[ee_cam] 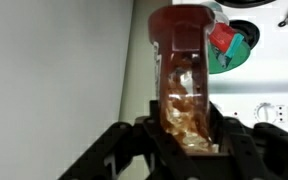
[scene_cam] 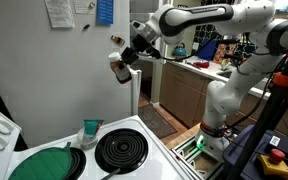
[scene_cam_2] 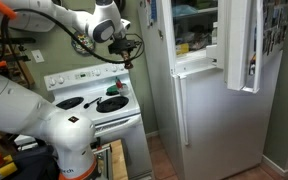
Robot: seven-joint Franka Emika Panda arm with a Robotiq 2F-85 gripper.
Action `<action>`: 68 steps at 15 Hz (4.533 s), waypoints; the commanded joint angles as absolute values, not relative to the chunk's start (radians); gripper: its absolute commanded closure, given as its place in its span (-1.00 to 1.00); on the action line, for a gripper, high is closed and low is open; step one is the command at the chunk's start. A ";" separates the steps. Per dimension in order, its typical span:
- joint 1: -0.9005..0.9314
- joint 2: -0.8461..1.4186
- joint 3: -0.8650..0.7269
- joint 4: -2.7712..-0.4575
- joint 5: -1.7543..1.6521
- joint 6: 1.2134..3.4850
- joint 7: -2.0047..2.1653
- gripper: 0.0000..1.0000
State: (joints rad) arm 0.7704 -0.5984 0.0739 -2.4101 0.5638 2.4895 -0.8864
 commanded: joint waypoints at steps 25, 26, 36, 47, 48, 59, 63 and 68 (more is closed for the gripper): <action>1.216 -0.316 -0.347 -2.430 1.427 2.254 -2.348 0.58; 1.226 -0.290 -0.369 -2.432 1.470 2.208 -2.411 0.58; 0.661 -0.171 0.090 -2.468 1.537 1.854 -2.384 0.58; 0.438 -0.113 0.308 -2.465 1.496 1.778 -2.245 0.58; 0.432 -0.103 0.317 -2.461 1.496 1.777 -2.238 0.58; 0.416 -0.081 0.379 -2.454 1.512 1.995 -2.349 0.58; 0.417 -0.057 0.390 -2.449 1.560 1.997 -2.452 0.58; 0.415 -0.013 0.392 -2.441 1.547 1.933 -2.486 0.58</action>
